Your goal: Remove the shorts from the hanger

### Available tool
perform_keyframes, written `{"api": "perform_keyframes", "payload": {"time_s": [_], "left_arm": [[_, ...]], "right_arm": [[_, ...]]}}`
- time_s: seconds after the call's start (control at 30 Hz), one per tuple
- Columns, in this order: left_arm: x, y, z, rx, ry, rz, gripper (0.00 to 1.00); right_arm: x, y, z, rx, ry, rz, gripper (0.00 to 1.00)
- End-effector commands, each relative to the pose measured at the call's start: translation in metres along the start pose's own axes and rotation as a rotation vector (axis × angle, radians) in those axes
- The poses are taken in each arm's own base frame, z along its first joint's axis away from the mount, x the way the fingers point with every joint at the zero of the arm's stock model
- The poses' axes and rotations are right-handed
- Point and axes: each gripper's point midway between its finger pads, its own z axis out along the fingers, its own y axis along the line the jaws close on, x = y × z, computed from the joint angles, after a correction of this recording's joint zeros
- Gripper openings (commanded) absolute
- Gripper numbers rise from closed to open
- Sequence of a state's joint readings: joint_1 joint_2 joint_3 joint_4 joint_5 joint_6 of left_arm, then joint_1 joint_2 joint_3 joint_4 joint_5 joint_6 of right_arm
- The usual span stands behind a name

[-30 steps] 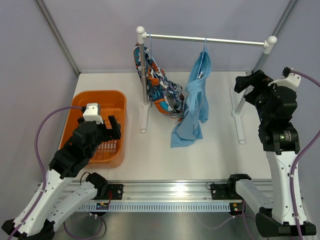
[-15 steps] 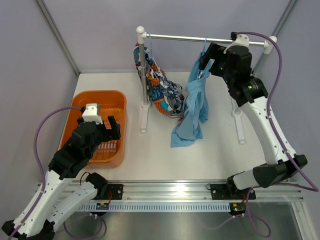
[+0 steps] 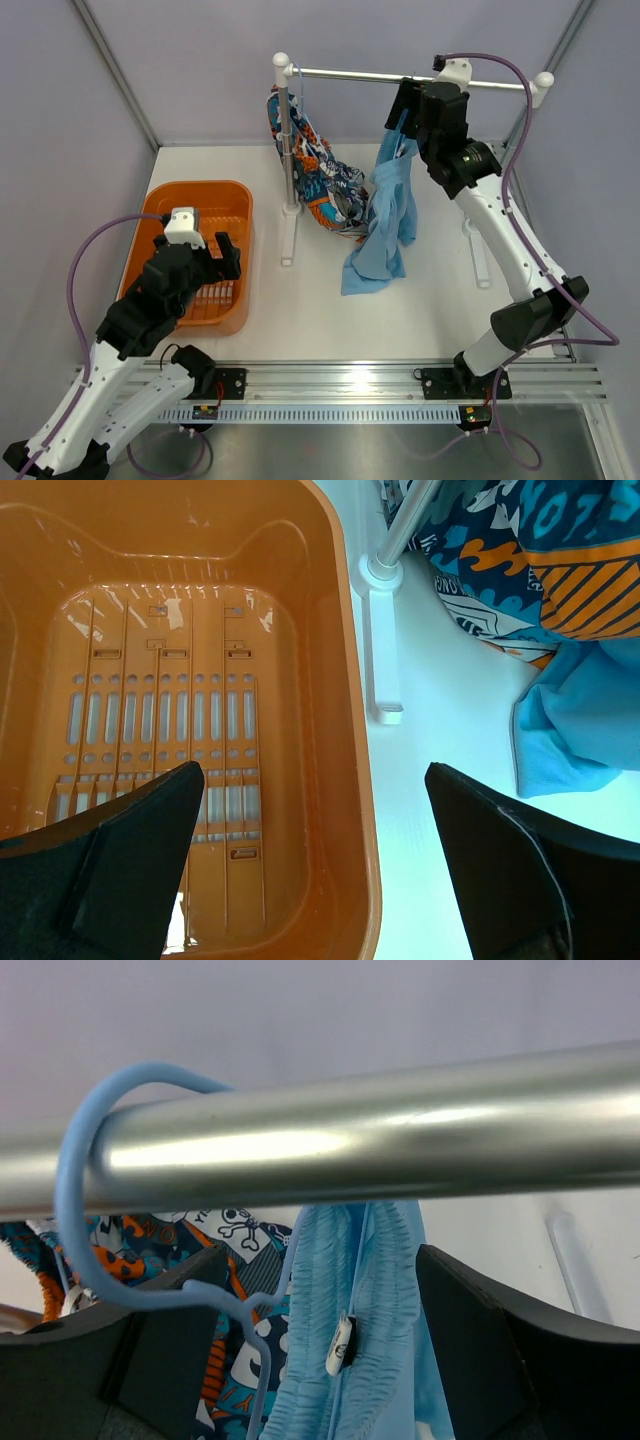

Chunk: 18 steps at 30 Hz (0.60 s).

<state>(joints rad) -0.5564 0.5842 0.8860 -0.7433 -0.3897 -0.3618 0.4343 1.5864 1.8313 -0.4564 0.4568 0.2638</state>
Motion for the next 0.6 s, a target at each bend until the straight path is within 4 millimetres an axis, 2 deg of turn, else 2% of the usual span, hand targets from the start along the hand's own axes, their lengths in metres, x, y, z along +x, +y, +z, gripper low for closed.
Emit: {"api": "perform_keyframes", "payload": {"time_s": [0.0, 0.1, 0.33, 0.43, 0.47, 0.57], "left_arm": [[-0.013, -0.002, -0.003, 0.011, -0.043, 0.001, 0.99], [-0.013, -0.002, -0.003, 0.010, -0.040, 0.003, 0.99], [-0.012, -0.002, -0.002, 0.009, -0.038, 0.005, 0.99], [-0.011, -0.002, -0.002, 0.008, -0.035, 0.006, 0.99], [-0.010, -0.002, -0.001, 0.008, -0.034, 0.007, 0.99], [-0.011, -0.002, -0.001, 0.006, -0.034, 0.007, 0.99]], "right_arm": [[-0.018, 0.004, 0.007, 0.031, -0.072, 0.009, 0.83], [-0.014, 0.006, 0.012, 0.033, -0.074, 0.006, 0.78], [-0.013, 0.009, 0.017, 0.043, -0.103, -0.001, 0.58], [-0.012, 0.009, 0.019, 0.051, -0.097, -0.010, 0.45], [-0.012, 0.009, 0.018, 0.051, -0.097, -0.013, 0.35], [-0.010, 0.007, 0.017, 0.055, -0.090, -0.018, 0.23]]}}
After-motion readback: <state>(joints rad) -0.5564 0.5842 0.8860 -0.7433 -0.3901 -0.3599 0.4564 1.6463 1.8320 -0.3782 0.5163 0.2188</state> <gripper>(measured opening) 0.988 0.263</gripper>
